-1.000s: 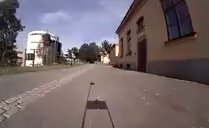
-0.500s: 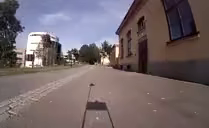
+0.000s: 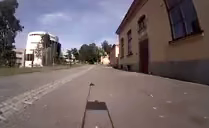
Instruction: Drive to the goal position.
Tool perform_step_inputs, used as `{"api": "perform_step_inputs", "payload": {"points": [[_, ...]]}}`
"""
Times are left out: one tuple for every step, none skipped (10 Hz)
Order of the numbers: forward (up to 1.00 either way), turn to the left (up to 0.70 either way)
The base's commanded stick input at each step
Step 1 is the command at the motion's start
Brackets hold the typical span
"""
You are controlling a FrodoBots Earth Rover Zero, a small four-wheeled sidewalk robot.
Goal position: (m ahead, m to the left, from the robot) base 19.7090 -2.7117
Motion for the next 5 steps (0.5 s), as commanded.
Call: {"api": "perform_step_inputs", "payload": {"points": [[0.45,0.17],[0.45,0.03],[0.45,0.0],[0.45,0.0],[0.45,0.0]]}}
